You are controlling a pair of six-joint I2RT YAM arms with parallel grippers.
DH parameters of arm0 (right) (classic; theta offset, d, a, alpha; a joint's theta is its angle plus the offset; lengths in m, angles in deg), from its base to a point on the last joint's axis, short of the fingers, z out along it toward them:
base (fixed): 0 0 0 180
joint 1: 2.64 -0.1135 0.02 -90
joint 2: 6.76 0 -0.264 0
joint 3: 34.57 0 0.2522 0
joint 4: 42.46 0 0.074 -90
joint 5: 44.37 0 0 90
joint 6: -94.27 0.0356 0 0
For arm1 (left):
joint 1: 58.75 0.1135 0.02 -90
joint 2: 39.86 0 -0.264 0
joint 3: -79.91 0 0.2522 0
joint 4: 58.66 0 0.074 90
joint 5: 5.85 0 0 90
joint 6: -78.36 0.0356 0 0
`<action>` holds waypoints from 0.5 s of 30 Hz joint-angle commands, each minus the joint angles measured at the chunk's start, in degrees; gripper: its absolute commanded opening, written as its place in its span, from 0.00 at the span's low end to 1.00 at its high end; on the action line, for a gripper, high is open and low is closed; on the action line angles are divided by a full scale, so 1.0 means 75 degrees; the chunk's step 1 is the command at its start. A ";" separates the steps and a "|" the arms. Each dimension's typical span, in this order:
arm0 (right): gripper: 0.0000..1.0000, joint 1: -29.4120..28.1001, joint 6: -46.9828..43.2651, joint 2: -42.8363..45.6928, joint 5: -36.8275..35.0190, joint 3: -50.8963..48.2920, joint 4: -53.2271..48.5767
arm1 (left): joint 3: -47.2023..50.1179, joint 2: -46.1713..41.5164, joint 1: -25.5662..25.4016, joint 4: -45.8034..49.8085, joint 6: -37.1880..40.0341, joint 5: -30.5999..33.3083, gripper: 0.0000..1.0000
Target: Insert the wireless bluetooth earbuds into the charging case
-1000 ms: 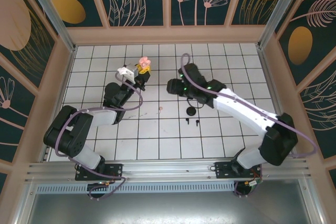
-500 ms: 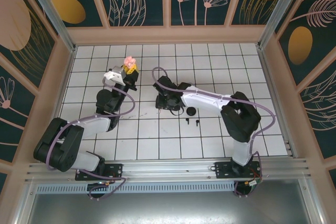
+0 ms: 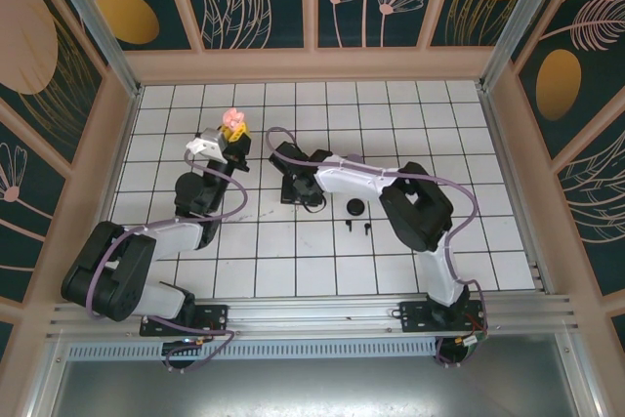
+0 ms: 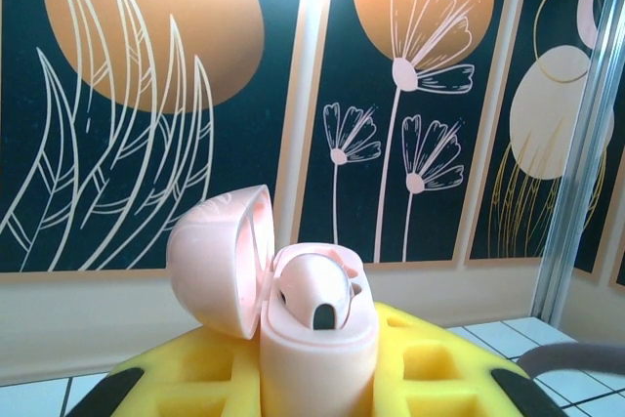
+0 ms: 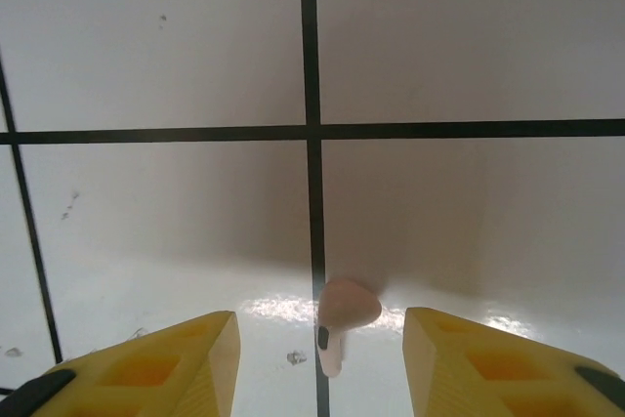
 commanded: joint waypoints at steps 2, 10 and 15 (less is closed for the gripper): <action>0.46 -0.0097 -0.0030 -0.0290 0.0036 0.0375 -0.0427 | 0.0148 -0.0229 0.0112 -0.0579 -0.0146 0.0002 0.00; 0.41 -0.0109 0.0004 -0.0539 -0.0071 0.0462 -0.0539 | 0.0210 -0.0221 0.0212 -0.0667 -0.0181 -0.0116 0.00; 0.41 -0.0108 0.0031 -0.0606 -0.0159 0.0432 -0.0550 | 0.0234 -0.0161 0.0231 -0.0783 -0.0228 -0.0176 0.00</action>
